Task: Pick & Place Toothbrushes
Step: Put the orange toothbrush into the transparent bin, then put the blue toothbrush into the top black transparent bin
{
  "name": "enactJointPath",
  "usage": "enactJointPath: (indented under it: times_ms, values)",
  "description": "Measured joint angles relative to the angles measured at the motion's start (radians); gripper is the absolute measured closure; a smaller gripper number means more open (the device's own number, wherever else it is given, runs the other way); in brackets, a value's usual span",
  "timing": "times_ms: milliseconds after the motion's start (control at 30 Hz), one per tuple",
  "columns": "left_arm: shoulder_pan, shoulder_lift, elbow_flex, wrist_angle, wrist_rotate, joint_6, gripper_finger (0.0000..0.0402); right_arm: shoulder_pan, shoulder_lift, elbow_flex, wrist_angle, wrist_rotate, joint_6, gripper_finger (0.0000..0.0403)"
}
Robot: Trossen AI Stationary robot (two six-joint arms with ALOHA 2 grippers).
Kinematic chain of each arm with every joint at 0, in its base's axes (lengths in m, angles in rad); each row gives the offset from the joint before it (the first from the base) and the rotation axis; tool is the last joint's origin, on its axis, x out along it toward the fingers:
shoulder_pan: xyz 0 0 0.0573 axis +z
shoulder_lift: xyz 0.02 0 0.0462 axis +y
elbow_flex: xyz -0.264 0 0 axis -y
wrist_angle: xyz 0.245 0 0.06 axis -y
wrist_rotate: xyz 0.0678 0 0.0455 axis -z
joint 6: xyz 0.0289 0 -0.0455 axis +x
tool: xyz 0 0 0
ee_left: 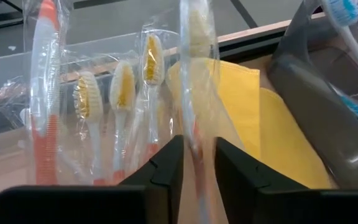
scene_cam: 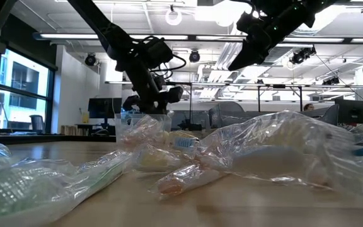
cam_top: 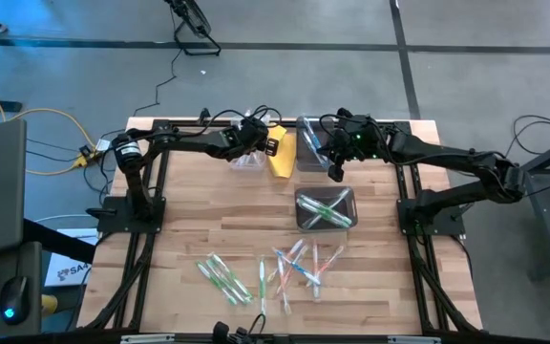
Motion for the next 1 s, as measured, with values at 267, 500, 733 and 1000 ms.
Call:
enactJointPath:
  times_ms: [267,500,733,1000]
  values:
    - [0.000,0.000,0.000,0.000,0.034,0.000,0.0268,0.000,0.000,0.000,0.000,0.000,0.000,0.0398]
    - [0.000,-0.005,0.000,0.000,0.088,0.000,0.0263,0.000,0.000,0.000,0.000,0.000,0.000,0.0398]
    - [0.000,-0.020,0.000,-0.006,0.099,0.032,0.0263,0.000,0.000,0.000,-0.001,0.000,0.000,0.0398]
    - [-0.032,-0.131,0.000,-0.015,0.143,0.085,0.0263,0.000,0.000,0.000,0.000,0.000,0.000,0.0398]
